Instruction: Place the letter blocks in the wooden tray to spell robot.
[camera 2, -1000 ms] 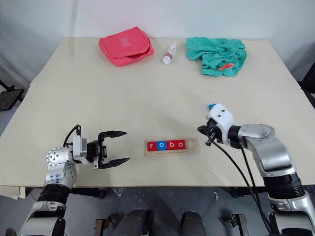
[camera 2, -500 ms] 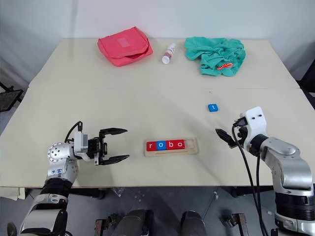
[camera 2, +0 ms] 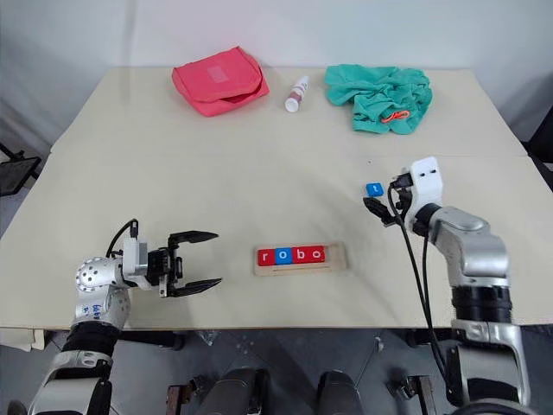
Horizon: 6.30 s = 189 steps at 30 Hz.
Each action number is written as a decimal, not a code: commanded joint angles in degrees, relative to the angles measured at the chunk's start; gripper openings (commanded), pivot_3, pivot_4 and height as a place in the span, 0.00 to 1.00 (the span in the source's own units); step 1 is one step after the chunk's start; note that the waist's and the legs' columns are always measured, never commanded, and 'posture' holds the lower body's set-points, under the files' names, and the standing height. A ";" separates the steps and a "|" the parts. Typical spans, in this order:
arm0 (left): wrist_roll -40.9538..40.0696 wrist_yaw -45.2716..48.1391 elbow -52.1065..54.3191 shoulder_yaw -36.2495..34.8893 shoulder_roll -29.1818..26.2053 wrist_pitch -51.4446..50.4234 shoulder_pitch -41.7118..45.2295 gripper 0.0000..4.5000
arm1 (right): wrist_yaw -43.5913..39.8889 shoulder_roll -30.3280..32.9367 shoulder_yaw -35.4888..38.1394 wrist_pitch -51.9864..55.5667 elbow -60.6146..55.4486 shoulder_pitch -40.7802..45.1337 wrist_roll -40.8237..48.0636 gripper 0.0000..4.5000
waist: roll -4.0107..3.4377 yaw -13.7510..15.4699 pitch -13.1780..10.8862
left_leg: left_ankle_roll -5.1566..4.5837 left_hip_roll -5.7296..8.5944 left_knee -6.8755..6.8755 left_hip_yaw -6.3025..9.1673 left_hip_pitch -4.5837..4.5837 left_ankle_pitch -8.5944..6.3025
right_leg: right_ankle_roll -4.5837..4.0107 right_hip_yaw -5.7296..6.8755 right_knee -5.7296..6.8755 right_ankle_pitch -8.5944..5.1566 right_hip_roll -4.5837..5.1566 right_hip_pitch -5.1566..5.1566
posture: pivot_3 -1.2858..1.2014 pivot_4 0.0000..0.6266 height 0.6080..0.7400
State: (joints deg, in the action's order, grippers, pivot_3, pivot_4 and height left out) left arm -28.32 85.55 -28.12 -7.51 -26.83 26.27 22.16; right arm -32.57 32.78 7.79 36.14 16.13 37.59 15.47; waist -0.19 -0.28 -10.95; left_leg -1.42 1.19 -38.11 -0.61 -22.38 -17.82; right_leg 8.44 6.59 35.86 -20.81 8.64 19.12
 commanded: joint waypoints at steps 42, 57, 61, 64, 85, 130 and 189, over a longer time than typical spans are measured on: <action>-1.65 -1.08 5.92 -1.51 -1.42 -1.87 -3.82 1.00 | 7.40 -7.20 3.37 -10.29 4.26 1.99 -3.51 0.33 | -0.02 -1.08 0.00 | 0.02 -0.01 0.09 0.08 -0.18 0.01 | 0.00 -0.08 0.20 0.00 -0.01 0.32 | 0.52 0.24 1.00; -4.68 5.70 0.75 -3.25 -3.36 -1.85 -2.34 1.00 | 20.66 -12.78 12.72 25.48 -54.68 -29.41 6.78 0.33 | -0.03 -0.21 0.00 | 0.02 -0.02 0.06 0.00 -0.24 0.01 | 0.00 -0.22 0.19 0.00 -0.05 0.42 | 0.52 0.24 1.00; -6.21 5.93 1.19 -3.77 -4.67 -2.85 -3.08 1.00 | 22.72 -15.46 12.26 27.14 -58.12 -32.64 7.27 0.33 | -0.03 0.08 0.00 | 0.02 0.00 0.07 -0.07 -0.22 0.01 | 0.00 -0.33 0.18 0.00 -0.04 0.43 | 0.52 0.24 1.00; -6.86 5.50 1.74 -4.18 -5.24 -3.76 -3.59 1.00 | 23.53 -16.55 11.73 27.10 -58.75 -34.18 7.31 0.33 | -0.03 0.19 0.00 | 0.02 0.01 0.06 -0.09 -0.18 0.01 | 0.00 -0.36 0.19 0.00 -0.05 0.41 | 0.52 0.24 1.00; -10.14 5.97 5.31 -4.50 -6.69 -6.91 -4.78 1.00 | 13.64 -7.78 9.62 19.26 -57.25 -38.21 8.45 1.00 | -0.03 0.14 0.01 | 0.01 0.02 0.09 -0.16 -0.08 0.01 | 0.00 -0.44 0.20 0.00 -0.05 0.37 | 0.52 0.24 1.00; -6.03 2.56 9.28 -2.69 -7.69 -5.47 -7.36 1.00 | -38.35 21.60 -17.98 -15.64 -7.19 -2.44 -10.67 0.32 | 0.06 0.15 0.02 | -0.03 -0.06 -0.12 -0.31 -0.06 0.01 | 0.00 -0.33 0.05 0.00 -0.02 0.21 | 0.52 0.24 1.00; 1.04 -8.47 7.28 -2.97 -4.43 -0.41 -5.56 1.00 | -45.11 14.98 -7.78 -20.30 -17.08 -8.06 -0.53 0.98 | 0.12 0.38 0.03 | -0.03 0.02 -0.06 -0.08 -0.16 0.01 | 0.01 -0.15 0.08 0.00 0.00 0.24 | 0.52 0.24 1.00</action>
State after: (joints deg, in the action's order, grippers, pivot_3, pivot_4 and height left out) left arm -27.87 78.33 -22.30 -9.19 -31.03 24.43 16.95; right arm -76.64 46.36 -3.58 19.45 -1.18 29.75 12.65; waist -0.07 0.10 -10.92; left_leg -1.44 1.21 -38.17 -0.74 -22.54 -17.82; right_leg 8.44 6.43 35.94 -20.81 8.64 19.36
